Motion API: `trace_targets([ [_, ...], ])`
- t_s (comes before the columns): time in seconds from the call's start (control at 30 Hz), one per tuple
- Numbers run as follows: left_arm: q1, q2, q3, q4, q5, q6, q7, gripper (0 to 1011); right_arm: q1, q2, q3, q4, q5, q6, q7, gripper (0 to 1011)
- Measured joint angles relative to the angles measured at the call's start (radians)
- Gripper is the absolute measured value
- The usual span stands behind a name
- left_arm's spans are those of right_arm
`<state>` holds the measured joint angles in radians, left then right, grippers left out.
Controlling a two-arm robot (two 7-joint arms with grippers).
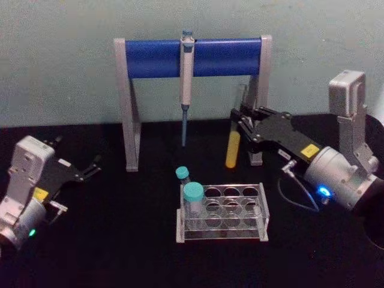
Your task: Pick up the test tube from the test tube rack, shake it, then place it back into the test tube rack.
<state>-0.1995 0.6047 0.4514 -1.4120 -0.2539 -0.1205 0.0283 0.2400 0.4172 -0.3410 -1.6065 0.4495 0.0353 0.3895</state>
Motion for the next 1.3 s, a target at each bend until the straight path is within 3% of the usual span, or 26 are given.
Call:
trace_targets([
  [0.3, 0.0, 0.0, 0.0, 0.0, 0.0, 0.0, 0.0, 1001, -0.088, 0.063, 0.037, -0.097, 0.001, 0.035, -0.01, 216],
  [0.53, 0.0, 0.0, 0.0, 0.0, 0.0, 0.0, 0.0, 1001, -0.124, 0.082, 0.025, -0.14, 0.035, 0.051, 0.028, 216],
  [0.7, 0.0, 0.0, 0.0, 0.0, 0.0, 0.0, 0.0, 1001, -0.105, 0.065, -0.001, -0.126, 0.052, 0.044, 0.048, 216],
  [0.97, 0.0, 0.0, 0.0, 0.0, 0.0, 0.0, 0.0, 1001, -0.038, 0.018, -0.032, -0.048, 0.06, 0.006, 0.049, 217],
  [1.3, 0.0, 0.0, 0.0, 0.0, 0.0, 0.0, 0.0, 1001, -0.001, 0.0, -0.029, 0.0, 0.042, -0.003, 0.019, 216],
])
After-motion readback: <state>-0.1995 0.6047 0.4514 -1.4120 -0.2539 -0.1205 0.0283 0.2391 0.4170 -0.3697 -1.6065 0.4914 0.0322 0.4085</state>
